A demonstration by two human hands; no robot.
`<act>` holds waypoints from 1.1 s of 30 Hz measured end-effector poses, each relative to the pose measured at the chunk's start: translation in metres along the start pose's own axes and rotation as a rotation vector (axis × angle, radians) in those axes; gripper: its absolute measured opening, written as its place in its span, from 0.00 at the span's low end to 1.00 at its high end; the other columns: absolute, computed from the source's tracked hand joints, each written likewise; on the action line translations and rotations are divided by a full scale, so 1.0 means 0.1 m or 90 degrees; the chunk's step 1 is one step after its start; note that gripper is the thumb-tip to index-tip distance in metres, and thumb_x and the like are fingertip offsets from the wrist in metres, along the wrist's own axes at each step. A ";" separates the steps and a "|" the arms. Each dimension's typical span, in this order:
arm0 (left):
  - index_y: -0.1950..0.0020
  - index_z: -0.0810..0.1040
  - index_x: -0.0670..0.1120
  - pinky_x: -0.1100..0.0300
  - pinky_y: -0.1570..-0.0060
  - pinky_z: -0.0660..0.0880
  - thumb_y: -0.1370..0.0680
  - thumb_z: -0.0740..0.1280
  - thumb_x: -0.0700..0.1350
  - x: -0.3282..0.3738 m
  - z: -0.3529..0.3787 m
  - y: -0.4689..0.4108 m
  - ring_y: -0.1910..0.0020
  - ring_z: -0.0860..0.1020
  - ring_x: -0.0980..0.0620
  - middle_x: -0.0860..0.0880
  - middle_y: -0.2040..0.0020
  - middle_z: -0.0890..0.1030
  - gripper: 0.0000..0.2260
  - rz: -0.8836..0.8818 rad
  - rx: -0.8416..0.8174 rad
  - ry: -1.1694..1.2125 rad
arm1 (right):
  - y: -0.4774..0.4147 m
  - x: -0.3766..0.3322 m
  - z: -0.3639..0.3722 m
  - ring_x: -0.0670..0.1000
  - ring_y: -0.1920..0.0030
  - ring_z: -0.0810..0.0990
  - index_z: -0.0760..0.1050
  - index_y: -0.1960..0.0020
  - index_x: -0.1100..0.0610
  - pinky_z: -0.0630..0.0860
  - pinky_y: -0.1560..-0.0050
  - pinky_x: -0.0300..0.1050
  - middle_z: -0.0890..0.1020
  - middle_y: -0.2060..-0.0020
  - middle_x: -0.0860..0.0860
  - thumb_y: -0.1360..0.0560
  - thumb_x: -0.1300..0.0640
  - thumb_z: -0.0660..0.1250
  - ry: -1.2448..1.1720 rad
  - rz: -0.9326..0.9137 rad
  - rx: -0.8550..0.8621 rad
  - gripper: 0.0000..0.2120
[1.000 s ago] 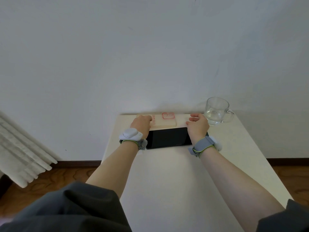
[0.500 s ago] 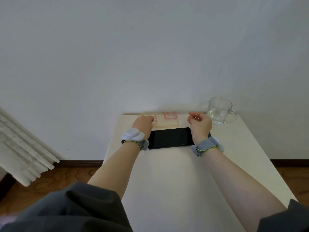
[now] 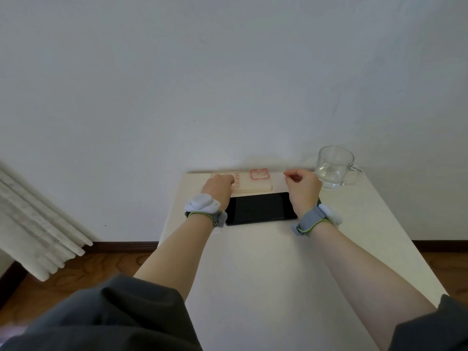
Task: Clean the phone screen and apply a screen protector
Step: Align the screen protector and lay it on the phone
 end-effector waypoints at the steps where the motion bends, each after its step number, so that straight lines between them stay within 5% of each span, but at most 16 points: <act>1: 0.38 0.74 0.46 0.50 0.47 0.76 0.22 0.61 0.40 0.00 0.00 0.00 0.47 0.77 0.41 0.42 0.42 0.78 0.12 0.001 0.000 0.000 | 0.00 -0.01 0.00 0.49 0.57 0.79 0.83 0.52 0.63 0.72 0.53 0.37 0.84 0.55 0.58 0.28 0.68 0.66 0.013 -0.009 -0.004 0.08; 9: 0.35 0.72 0.48 0.56 0.46 0.73 0.24 0.65 0.40 -0.04 -0.08 0.04 0.44 0.77 0.46 0.47 0.43 0.80 0.17 -0.050 0.024 0.155 | -0.04 -0.17 -0.03 0.49 0.59 0.78 0.83 0.55 0.61 0.76 0.53 0.41 0.84 0.55 0.56 0.28 0.68 0.66 0.032 -0.061 -0.001 0.07; 16: 0.44 0.79 0.47 0.60 0.51 0.75 0.25 0.68 0.40 -0.11 -0.34 0.19 0.54 0.80 0.50 0.48 0.54 0.84 0.10 -0.150 0.221 0.474 | -0.07 -0.64 -0.16 0.51 0.57 0.79 0.83 0.56 0.55 0.75 0.55 0.45 0.82 0.62 0.47 0.27 0.62 0.67 0.009 -0.143 0.027 0.06; 20: 0.43 0.78 0.47 0.62 0.54 0.75 0.26 0.70 0.41 -0.13 -0.55 0.27 0.58 0.80 0.55 0.50 0.57 0.83 0.12 -0.201 0.282 0.662 | -0.06 -0.85 -0.29 0.47 0.60 0.78 0.82 0.56 0.56 0.74 0.53 0.39 0.82 0.62 0.47 0.27 0.63 0.67 -0.014 -0.167 0.036 0.06; 24: 0.42 0.76 0.47 0.61 0.57 0.78 0.28 0.72 0.40 -0.16 -0.59 0.32 0.55 0.82 0.49 0.51 0.60 0.83 0.16 -0.236 0.255 0.790 | -0.06 -0.86 -0.38 0.48 0.61 0.78 0.82 0.52 0.58 0.72 0.58 0.33 0.82 0.62 0.52 0.28 0.64 0.67 -0.007 -0.126 0.012 0.07; 28: 0.40 0.74 0.43 0.55 0.49 0.79 0.30 0.74 0.38 -0.18 -0.56 0.40 0.58 0.82 0.47 0.47 0.60 0.83 0.20 -0.275 0.206 0.833 | -0.03 -0.75 -0.44 0.51 0.61 0.79 0.81 0.52 0.60 0.75 0.59 0.37 0.82 0.63 0.55 0.29 0.64 0.69 -0.003 -0.038 -0.021 0.07; 33: 0.36 0.69 0.38 0.60 0.55 0.79 0.28 0.72 0.34 -0.14 -0.48 0.52 0.64 0.80 0.52 0.43 0.62 0.79 0.23 -0.340 0.101 0.897 | -0.03 -0.50 -0.42 0.53 0.66 0.79 0.81 0.59 0.60 0.80 0.52 0.48 0.79 0.71 0.53 0.31 0.67 0.70 0.020 0.076 -0.094 0.04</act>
Point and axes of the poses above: each hand's wrist, its own y-axis away from the middle knuckle, its own z-axis out of the palm, x = y × z, the point moved 6 cm from there along -y, towards the middle knuckle
